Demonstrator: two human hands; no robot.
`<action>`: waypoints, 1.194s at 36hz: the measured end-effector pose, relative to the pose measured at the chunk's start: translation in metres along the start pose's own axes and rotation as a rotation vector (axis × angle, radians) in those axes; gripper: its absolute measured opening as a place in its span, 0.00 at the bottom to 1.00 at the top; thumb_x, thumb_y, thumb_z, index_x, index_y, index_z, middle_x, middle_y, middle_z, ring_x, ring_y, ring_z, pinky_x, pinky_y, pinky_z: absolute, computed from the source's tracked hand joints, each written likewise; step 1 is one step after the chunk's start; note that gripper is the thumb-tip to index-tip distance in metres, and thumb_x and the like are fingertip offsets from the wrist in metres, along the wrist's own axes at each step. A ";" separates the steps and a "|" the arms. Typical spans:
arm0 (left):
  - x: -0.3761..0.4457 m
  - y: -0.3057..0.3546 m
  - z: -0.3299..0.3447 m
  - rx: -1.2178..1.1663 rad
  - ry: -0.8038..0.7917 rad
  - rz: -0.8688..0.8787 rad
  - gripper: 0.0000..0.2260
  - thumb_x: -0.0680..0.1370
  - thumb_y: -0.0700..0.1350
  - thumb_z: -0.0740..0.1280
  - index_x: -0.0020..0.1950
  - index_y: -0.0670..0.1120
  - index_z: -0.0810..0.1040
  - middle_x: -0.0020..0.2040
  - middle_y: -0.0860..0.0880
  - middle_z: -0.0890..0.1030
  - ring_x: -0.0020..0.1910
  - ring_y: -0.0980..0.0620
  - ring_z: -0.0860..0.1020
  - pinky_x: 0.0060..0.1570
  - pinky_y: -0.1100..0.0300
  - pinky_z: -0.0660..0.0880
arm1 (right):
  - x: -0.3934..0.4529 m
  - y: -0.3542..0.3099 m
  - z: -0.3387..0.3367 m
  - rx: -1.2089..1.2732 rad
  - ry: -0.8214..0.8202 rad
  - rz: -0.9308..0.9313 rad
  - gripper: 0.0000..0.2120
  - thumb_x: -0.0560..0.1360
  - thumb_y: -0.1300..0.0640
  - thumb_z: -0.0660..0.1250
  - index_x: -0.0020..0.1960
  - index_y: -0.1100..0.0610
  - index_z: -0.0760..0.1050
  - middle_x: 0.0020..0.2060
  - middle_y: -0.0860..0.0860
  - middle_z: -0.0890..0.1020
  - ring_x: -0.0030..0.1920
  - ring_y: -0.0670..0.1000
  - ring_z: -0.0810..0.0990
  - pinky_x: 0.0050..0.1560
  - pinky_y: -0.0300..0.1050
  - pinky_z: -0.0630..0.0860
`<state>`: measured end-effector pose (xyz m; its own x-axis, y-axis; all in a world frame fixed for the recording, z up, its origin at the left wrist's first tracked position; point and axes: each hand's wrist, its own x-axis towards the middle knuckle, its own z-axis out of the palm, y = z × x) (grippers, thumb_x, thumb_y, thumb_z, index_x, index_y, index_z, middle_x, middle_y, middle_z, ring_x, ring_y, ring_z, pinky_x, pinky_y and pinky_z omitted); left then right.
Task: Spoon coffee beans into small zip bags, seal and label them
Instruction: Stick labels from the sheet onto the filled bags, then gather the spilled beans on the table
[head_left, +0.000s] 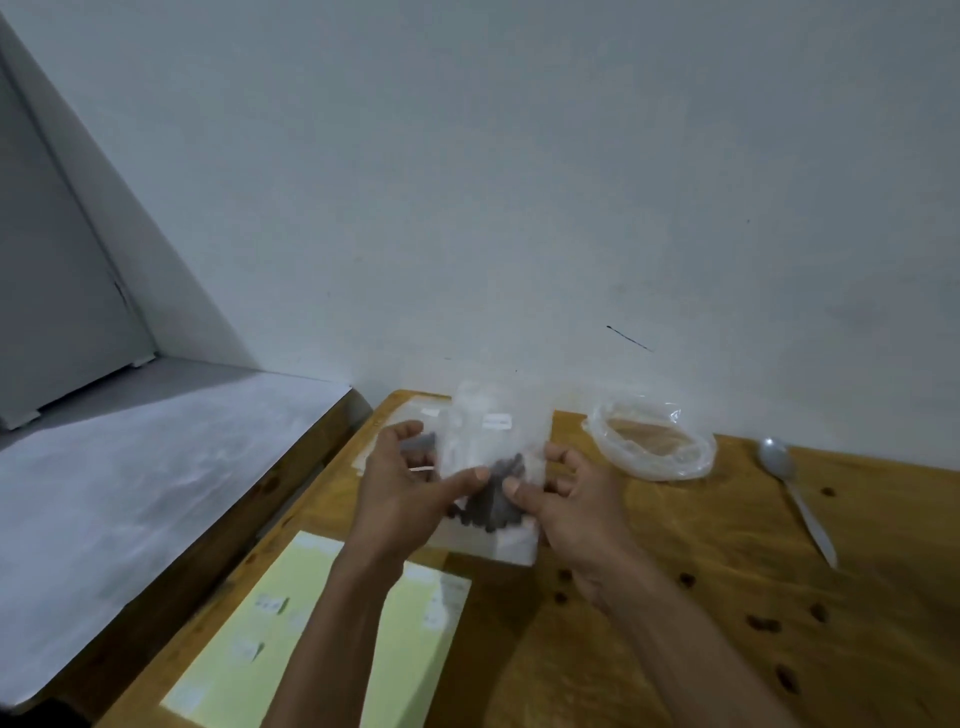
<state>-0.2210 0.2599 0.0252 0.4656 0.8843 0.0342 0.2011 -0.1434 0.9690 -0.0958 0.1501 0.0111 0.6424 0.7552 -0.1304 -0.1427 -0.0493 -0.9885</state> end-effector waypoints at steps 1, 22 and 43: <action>0.006 -0.003 0.003 0.041 -0.023 0.020 0.35 0.64 0.46 0.82 0.65 0.50 0.68 0.53 0.54 0.77 0.49 0.55 0.79 0.35 0.66 0.78 | 0.010 0.001 0.000 0.004 0.037 0.005 0.19 0.73 0.62 0.75 0.61 0.51 0.74 0.52 0.52 0.84 0.49 0.52 0.85 0.47 0.52 0.85; 0.086 -0.037 0.016 0.582 0.062 0.137 0.29 0.69 0.48 0.79 0.67 0.43 0.77 0.66 0.45 0.78 0.60 0.49 0.78 0.49 0.66 0.71 | 0.101 0.015 0.037 -0.815 0.239 -0.115 0.31 0.71 0.37 0.73 0.69 0.46 0.69 0.56 0.48 0.81 0.55 0.53 0.80 0.50 0.48 0.78; 0.047 -0.027 0.000 0.595 0.063 0.185 0.24 0.73 0.54 0.75 0.65 0.45 0.79 0.63 0.46 0.81 0.59 0.49 0.79 0.51 0.61 0.70 | 0.059 0.002 0.027 -1.081 0.182 -0.257 0.20 0.76 0.38 0.66 0.63 0.48 0.78 0.62 0.48 0.79 0.64 0.53 0.73 0.64 0.56 0.73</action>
<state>-0.2046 0.3056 0.0008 0.4903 0.8433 0.2202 0.5762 -0.5032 0.6441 -0.0787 0.2125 0.0039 0.6716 0.7224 0.1643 0.6802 -0.5133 -0.5234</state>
